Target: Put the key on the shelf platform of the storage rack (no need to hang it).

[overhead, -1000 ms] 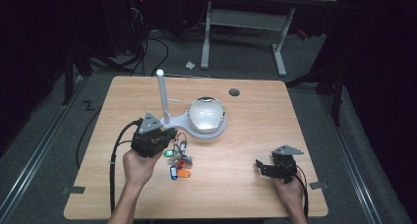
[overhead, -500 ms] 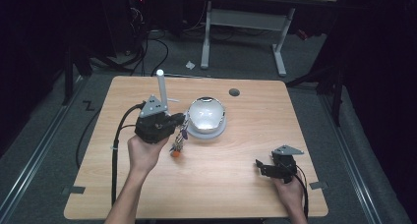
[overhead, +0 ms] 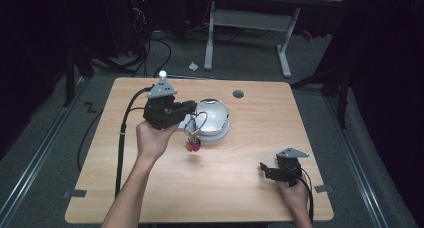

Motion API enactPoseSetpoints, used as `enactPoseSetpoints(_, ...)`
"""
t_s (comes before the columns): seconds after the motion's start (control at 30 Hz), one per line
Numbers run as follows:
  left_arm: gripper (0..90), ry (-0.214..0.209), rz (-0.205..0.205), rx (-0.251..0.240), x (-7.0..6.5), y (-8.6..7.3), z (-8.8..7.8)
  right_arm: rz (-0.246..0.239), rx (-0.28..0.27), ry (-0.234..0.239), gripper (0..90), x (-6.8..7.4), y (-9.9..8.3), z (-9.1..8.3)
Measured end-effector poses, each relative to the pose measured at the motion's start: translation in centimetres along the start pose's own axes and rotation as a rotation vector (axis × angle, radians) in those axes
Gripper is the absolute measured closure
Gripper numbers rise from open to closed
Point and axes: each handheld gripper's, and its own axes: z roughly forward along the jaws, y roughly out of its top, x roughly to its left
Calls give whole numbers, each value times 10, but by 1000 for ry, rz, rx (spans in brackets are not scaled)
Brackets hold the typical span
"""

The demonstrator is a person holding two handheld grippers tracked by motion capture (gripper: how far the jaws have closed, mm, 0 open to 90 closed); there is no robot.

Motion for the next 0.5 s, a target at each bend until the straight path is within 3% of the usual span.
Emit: enactPoseSetpoints(0.5,847,-34,0,-9,4,40,16,1,0,0,228,0,0,0)
